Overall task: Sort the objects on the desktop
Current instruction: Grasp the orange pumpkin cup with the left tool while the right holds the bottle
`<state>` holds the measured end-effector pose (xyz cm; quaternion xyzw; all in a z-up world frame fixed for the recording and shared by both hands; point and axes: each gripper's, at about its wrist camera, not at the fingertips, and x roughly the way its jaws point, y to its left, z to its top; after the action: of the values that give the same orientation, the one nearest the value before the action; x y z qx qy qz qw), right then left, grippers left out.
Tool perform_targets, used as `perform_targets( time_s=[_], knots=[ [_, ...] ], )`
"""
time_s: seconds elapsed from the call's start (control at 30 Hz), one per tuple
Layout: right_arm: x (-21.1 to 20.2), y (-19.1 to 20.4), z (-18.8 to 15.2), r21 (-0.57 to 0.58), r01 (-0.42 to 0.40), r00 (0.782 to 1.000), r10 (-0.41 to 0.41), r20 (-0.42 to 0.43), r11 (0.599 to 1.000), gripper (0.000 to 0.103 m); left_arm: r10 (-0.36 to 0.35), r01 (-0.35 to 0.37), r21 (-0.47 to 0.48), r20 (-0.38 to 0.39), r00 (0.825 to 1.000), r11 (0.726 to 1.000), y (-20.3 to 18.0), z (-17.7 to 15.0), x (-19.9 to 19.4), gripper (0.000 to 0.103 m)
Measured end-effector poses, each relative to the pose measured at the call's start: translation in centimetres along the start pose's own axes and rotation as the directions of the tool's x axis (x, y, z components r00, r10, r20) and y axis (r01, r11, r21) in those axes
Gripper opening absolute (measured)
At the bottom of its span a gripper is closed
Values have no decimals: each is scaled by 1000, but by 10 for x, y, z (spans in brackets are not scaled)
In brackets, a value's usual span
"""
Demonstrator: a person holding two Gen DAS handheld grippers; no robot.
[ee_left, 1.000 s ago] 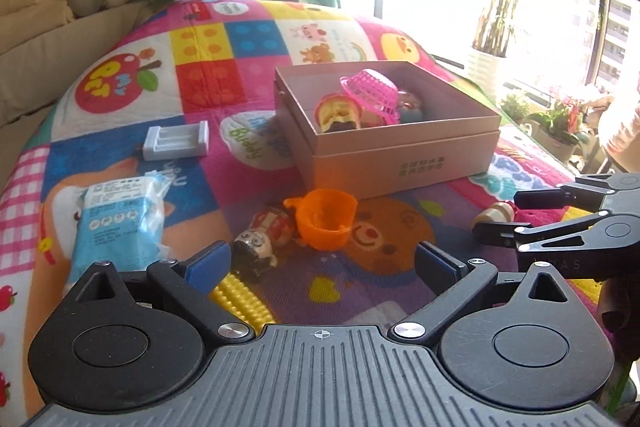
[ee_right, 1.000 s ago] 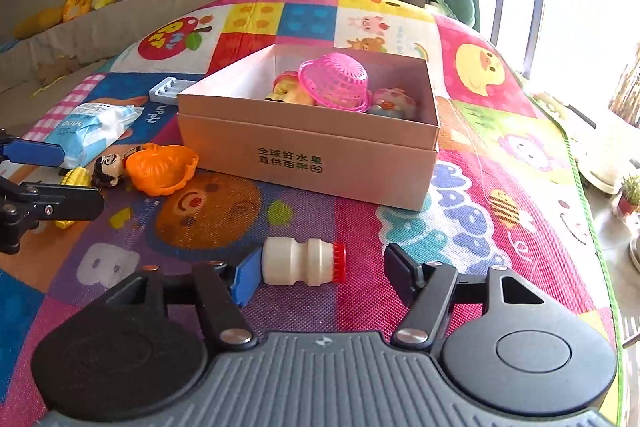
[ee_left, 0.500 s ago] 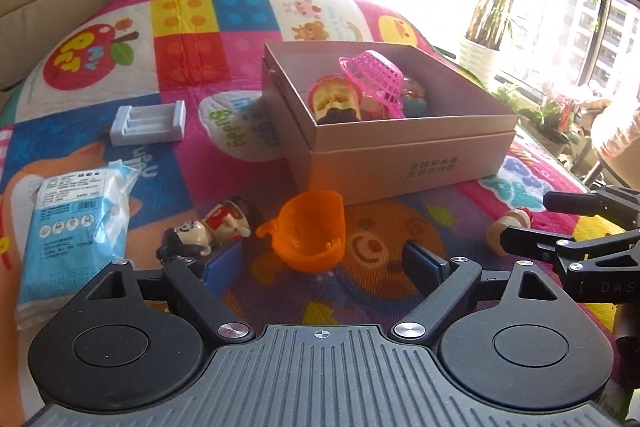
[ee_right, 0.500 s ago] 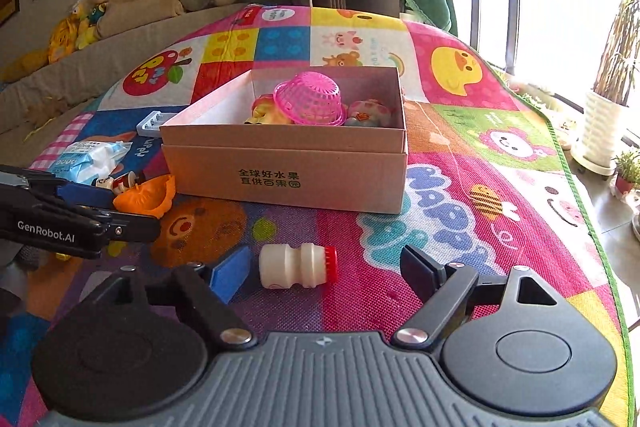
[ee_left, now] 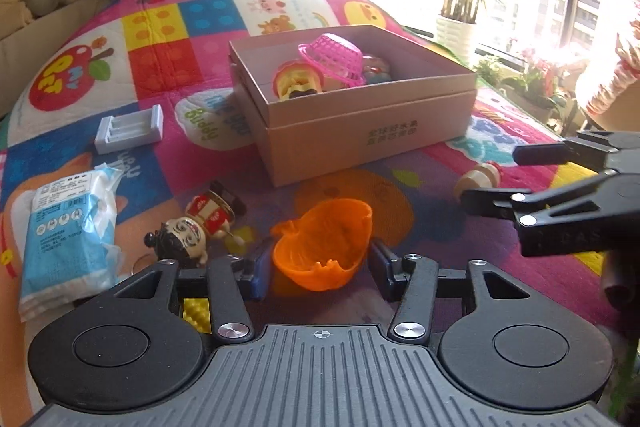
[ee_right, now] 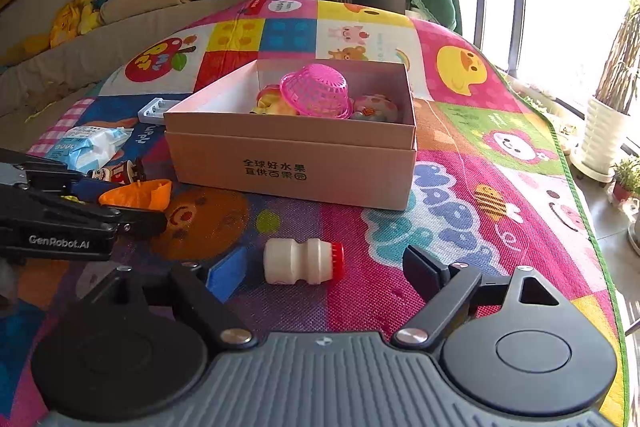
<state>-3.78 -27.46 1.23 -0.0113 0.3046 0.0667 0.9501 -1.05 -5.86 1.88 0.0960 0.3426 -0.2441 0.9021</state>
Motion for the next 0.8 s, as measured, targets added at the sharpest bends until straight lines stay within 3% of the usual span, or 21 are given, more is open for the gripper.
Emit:
perform_targets(
  time_s=[0.07,0.13,0.2,0.27,0.3,0.43,0.63,0.8],
  knots=[
    [0,2,0,-8,5,1000,-5,-4,1000,86,-46,46,28,-9,999,999,-4,-13,-16,57],
    [1,4,0,-19,10,1000,-10,-8,1000,86,-39,39,60,-5,999,997,-6,-24,-29,58],
    [1,6,0,-30,16,1000,-16,-11,999,86,30,-31,82,10,1000,996,-5,-30,-38,68],
    [1,8,0,-42,22,1000,-23,-14,999,86,95,-97,93,31,995,991,-2,-33,-44,70],
    [1,9,0,-47,26,1000,-26,-13,999,86,95,-97,80,33,995,992,1,-33,-46,72],
    [0,13,0,-70,35,999,-36,-9,997,86,-16,16,-33,23,1000,999,10,-31,-48,86],
    [-2,18,-1,-98,46,999,-47,0,994,86,-3,2,25,42,999,1000,-8,-25,-29,84],
    [0,18,0,-101,26,1000,-28,-14,995,86,9,-10,42,15,1000,999,-13,-26,-20,66]
  ],
)
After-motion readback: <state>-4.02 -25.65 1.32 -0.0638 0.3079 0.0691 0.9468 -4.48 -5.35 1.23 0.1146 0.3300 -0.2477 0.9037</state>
